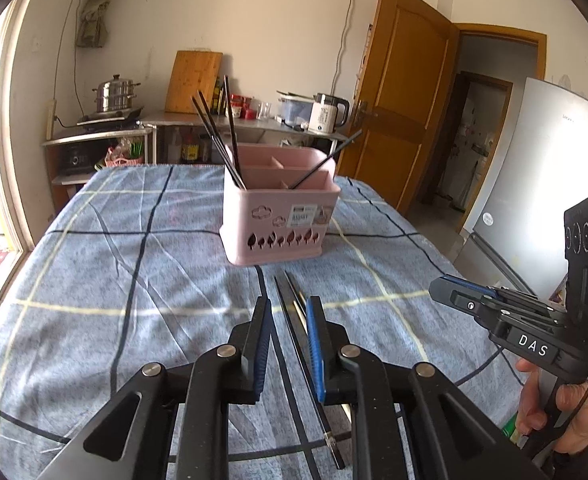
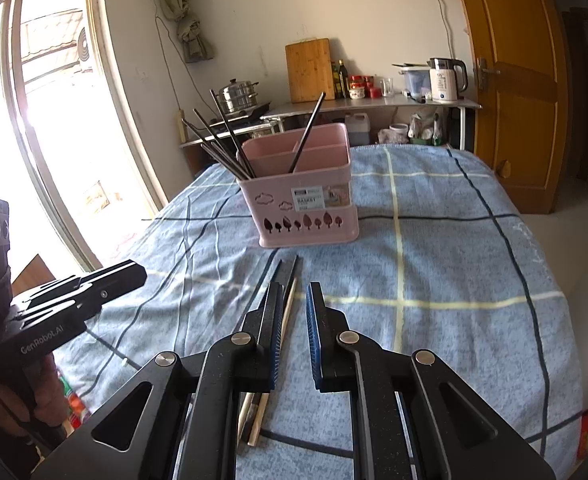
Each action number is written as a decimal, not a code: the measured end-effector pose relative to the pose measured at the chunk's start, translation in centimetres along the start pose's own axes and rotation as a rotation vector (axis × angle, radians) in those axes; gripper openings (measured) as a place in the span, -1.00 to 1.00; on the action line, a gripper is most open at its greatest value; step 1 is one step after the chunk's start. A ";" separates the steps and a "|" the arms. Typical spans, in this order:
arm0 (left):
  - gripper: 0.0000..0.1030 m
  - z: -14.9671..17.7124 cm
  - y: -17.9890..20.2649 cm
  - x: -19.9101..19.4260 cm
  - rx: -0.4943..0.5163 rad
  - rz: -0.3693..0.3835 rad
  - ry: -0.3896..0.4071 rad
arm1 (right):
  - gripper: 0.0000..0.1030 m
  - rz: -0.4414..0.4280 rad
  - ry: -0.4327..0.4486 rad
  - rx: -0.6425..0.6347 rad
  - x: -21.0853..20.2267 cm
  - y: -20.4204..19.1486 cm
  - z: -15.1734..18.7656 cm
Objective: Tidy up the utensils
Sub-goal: 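Move both open tools back down to the chopstick row, then close the right tool on a wooden chopstick while the left tool grasps a black chopstick, then lift the chopsticks with both tools and carry them over the pink basket, then lower the chopsticks into the basket and open both tools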
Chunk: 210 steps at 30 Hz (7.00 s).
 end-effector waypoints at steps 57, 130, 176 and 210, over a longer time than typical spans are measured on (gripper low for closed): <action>-0.82 3.4 -3.4 11.3 -0.046 -0.086 -0.257 | -0.54 0.083 -0.284 -0.074 12.5 -1.4 2.6; -0.93 -13.1 -0.2 0.5 0.039 -0.003 -0.015 | -0.92 0.003 0.001 -0.040 1.4 0.0 -10.3; -0.93 -28.0 -0.5 -3.4 0.063 -0.013 0.134 | -0.92 -0.046 0.174 -0.061 -1.0 -2.0 -21.8; -0.92 -21.6 -5.3 6.1 -0.012 -0.009 -0.015 | -0.92 -0.025 0.091 -0.070 6.7 -1.7 -18.7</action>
Point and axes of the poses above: each gripper's, at about its wrist camera, not at the fingertips, and x roughly the way its jaws point, y to its right, z to its underside, the point moved 5 cm from there along x, roughly the way its jaws point, and after that the axes turned 8 degrees about -y, right-handed, at the moved point
